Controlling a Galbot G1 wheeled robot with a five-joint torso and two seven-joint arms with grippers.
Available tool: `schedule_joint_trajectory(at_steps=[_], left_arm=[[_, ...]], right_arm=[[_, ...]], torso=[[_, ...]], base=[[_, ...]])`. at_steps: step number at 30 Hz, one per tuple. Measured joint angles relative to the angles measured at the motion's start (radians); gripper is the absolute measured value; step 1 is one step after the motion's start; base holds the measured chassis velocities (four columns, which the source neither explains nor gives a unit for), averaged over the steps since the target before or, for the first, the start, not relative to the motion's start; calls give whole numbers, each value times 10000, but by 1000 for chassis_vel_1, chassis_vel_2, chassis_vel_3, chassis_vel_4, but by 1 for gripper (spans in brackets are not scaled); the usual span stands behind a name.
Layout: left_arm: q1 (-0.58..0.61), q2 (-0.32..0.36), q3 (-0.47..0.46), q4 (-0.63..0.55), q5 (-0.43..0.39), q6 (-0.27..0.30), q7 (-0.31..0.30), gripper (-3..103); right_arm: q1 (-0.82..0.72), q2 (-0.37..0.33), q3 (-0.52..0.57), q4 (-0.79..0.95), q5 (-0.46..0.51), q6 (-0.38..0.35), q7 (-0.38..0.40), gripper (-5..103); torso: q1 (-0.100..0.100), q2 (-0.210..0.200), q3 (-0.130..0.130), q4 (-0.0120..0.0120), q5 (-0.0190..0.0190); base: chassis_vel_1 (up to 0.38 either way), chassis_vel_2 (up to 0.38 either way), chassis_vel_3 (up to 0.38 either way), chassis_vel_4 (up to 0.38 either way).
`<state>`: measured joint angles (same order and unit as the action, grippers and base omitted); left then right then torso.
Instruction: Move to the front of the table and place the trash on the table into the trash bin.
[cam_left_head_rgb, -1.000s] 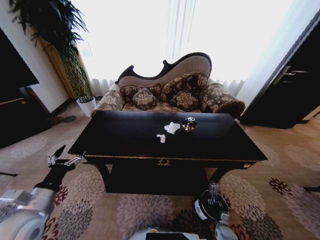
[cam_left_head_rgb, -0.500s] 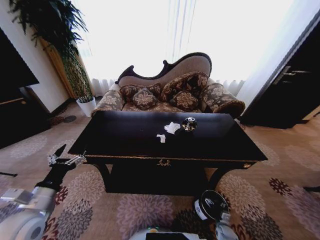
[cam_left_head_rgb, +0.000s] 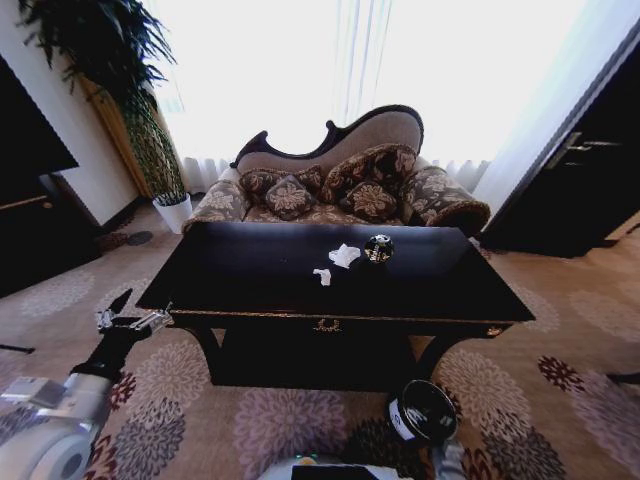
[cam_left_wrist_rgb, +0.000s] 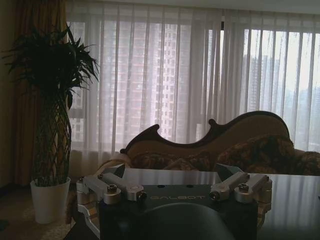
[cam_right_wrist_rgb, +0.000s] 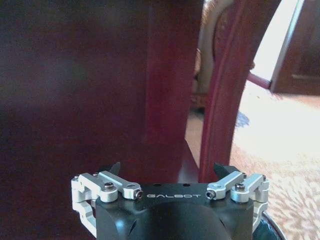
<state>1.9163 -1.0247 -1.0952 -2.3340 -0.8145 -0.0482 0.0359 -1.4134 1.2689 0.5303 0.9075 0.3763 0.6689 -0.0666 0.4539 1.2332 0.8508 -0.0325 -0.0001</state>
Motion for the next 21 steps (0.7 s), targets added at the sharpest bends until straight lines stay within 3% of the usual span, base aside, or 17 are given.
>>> schedule_joint_trajectory(at_steps=[7, 13, 21], left_arm=[[0, 0, 0, 2, 0, 5, 0, 100], [0, 1, 0, 2, 0, 7, 0, 100], [0, 1, 0, 3, 0, 9, 1, 100]], right_arm=[[-999, 483, 909, 1114, -1654, 1119, -114, 100], [-1793, 818, 1309, 2241, -1638, 1307, -288, 100], [-3326, 1263, 1783, 4557, -736, 1223, -526, 100]], torso=[[0, 1, 0, -2, -2], [0, 1, 0, 0, -2], [0, 0, 0, 0, -3]], base=[[0, 0, 0, 0], [0, 0, 0, 0], [0, 0, 0, 0]])
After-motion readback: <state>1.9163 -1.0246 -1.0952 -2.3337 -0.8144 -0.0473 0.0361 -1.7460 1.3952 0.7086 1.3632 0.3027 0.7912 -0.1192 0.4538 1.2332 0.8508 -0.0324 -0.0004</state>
